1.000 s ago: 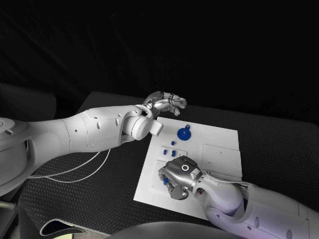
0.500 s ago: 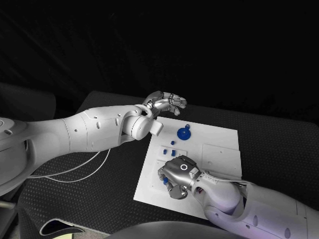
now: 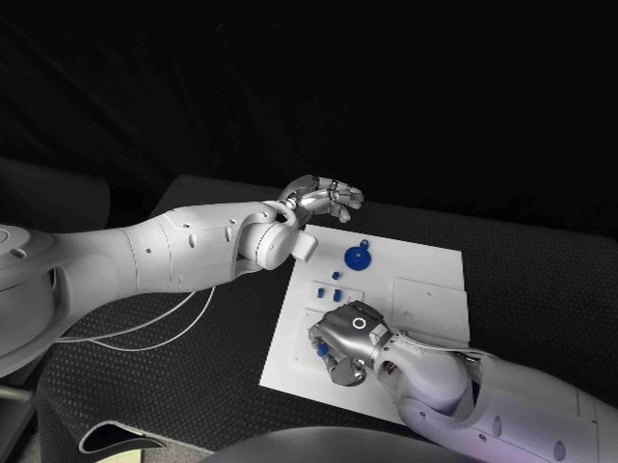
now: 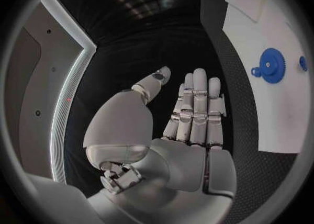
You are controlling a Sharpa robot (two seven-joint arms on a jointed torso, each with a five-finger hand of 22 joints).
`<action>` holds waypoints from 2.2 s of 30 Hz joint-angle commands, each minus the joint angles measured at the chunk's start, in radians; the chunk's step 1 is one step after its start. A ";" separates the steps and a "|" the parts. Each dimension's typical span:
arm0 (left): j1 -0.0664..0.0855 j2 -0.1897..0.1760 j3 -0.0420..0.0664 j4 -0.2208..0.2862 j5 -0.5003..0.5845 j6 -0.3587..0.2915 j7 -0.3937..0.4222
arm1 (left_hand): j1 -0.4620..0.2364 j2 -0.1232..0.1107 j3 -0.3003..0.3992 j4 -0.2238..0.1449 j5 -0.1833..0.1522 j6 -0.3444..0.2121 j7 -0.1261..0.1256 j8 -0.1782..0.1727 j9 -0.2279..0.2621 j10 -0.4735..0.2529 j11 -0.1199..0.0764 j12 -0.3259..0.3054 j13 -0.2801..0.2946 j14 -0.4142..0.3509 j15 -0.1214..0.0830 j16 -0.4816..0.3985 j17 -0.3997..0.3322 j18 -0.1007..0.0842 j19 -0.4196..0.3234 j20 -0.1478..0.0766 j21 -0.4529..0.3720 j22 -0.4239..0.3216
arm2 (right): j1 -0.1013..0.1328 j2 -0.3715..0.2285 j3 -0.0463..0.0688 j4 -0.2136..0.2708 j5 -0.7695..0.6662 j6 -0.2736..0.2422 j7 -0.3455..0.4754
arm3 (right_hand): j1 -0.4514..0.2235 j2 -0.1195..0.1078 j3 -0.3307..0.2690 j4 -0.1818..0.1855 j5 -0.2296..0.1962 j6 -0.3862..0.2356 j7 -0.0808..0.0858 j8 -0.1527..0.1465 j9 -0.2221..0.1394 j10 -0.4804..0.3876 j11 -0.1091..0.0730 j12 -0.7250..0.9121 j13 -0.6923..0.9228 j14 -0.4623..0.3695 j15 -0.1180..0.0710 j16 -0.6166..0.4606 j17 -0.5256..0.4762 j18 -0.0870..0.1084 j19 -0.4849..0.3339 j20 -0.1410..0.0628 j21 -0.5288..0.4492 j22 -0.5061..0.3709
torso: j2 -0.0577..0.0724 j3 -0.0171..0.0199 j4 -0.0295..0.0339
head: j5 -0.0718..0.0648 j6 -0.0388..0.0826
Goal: Assemble the parts on the task board
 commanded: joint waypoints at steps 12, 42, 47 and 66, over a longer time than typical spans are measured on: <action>0.001 0.001 0.001 0.003 0.005 0.019 0.002 | -0.011 -0.001 -0.001 0.009 -0.006 -0.008 0.000 0.007 -0.001 -0.006 0.004 -0.004 -0.001 0.004 0.004 -0.008 0.003 0.019 0.010 -0.005 -0.004 0.002 | -0.010 -0.006 -0.008 -0.001 0.017 -0.046 -0.007 | -0.019 -0.029 -0.100 -0.015 -0.005 -0.067 0.030 -0.041 -0.021 -0.064 0.035 -0.043 -0.025 -0.014 0.029 0.006 -0.014 0.039 -0.018 0.004 0.008 0.020 | 0.000 -0.0002 0.0004 | 0.002 0.001; 0.001 -0.006 0.001 -0.003 0.007 0.021 -0.001 | -0.012 -0.001 -0.001 0.010 -0.007 -0.011 0.001 0.007 -0.002 -0.007 0.004 -0.004 -0.002 0.005 0.004 -0.009 0.005 0.019 0.010 -0.005 -0.006 0.003 | 0.015 -0.128 0.039 0.124 0.207 -0.210 0.040 | -0.094 -0.033 -0.230 -0.054 -0.007 -0.136 0.054 -0.068 -0.035 -0.156 0.067 -0.056 -0.068 -0.038 0.060 0.016 -0.030 0.037 -0.051 0.013 0.002 0.020 | 0.000 0.0013 -0.0019 | -0.018 0.024; 0.001 -0.010 0.000 -0.008 0.007 0.021 0.000 | -0.012 -0.002 -0.001 0.011 -0.007 -0.011 0.001 0.007 -0.002 -0.007 0.004 -0.004 -0.002 0.005 0.004 -0.009 0.005 0.019 0.010 -0.005 -0.006 0.003 | 0.066 -0.206 0.070 0.169 0.431 -0.199 0.092 | -0.134 -0.030 -0.262 -0.037 -0.004 -0.126 0.055 -0.059 -0.033 -0.133 0.060 -0.042 -0.067 -0.032 0.054 0.024 -0.033 0.039 -0.042 0.013 0.005 0.017 | -0.001 0.0019 -0.0040 | -0.035 0.041; -0.001 -0.031 -0.016 -0.012 0.007 0.028 0.002 | -0.017 -0.003 -0.003 0.015 -0.008 -0.009 0.000 0.010 -0.001 -0.006 0.004 -0.004 -0.001 0.006 0.004 -0.011 0.008 0.019 0.011 -0.005 -0.006 0.005 | 0.202 -0.456 0.085 0.144 1.020 0.300 -0.248 | -0.200 0.034 -0.260 0.142 -0.008 -0.072 -0.014 -0.018 0.046 -0.130 -0.055 0.875 0.723 0.012 -0.060 0.204 0.060 0.039 0.053 -0.042 0.067 0.022 | -0.006 0.0091 -0.0132 | -0.166 0.079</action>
